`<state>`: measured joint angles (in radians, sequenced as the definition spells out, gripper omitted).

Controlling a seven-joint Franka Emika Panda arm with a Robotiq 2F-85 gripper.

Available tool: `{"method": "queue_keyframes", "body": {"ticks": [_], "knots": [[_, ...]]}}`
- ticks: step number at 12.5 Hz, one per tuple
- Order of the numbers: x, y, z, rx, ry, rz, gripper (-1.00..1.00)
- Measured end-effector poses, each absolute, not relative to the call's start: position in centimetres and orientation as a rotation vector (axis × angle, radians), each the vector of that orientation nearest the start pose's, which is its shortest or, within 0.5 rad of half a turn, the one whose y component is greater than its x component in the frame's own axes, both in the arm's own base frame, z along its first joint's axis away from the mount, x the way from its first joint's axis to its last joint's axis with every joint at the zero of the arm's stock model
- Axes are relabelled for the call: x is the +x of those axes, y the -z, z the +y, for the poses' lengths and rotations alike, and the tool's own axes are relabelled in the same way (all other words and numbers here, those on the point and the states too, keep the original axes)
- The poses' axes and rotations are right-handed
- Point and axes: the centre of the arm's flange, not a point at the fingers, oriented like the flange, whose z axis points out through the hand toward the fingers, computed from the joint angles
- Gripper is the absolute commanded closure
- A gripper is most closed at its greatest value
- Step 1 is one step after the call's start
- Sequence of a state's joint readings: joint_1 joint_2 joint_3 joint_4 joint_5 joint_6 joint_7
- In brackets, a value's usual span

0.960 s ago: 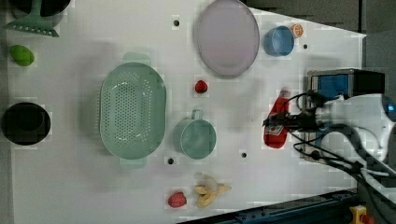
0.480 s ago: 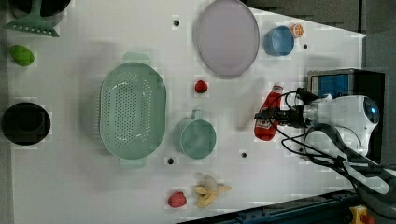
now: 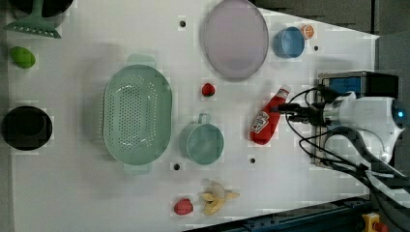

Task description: Pick ketchup from plate and place it on table.

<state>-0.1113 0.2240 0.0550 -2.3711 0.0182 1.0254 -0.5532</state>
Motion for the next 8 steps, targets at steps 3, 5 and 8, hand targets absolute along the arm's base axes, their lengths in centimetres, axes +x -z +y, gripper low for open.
{"method": "queue_keyframes", "body": {"ticks": [3,5,8], "knots": [[53.9,-32.8,-2.2,-3.062,0.226,0.489,-1.0],[55.2,-40.5,-1.6,-3.03,0.256,0.619,-1.0],[55.9,-50.0,0.0,-2.98,0.149,0.823,-1.0]]}}
